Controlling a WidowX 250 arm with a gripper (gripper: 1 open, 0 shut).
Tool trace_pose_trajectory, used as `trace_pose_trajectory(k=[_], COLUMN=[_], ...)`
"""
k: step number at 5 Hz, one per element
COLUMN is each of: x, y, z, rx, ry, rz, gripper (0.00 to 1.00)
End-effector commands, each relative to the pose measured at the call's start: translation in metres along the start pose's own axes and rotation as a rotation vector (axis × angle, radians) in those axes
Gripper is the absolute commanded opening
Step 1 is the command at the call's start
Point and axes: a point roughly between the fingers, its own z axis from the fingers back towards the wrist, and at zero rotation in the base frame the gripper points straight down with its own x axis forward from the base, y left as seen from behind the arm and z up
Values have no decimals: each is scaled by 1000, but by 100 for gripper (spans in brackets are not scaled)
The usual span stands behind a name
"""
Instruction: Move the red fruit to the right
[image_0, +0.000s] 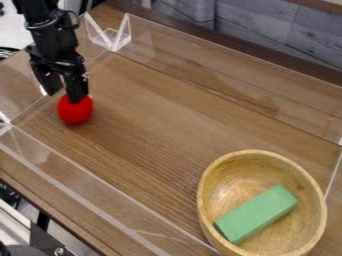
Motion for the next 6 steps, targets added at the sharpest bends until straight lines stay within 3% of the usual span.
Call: trace_pose_trajectory(k=[1, 3, 4, 5, 6], x=[6, 9, 16, 22, 14], y=[3, -8, 2, 11, 11], z=[15, 21, 16, 9, -3], rx=[30, 27, 25, 20, 12], ry=[-30, -23, -28, -33, -34], rz=[-39, -107, -95, -81, -122], gripper=[100, 100, 100, 0, 0])
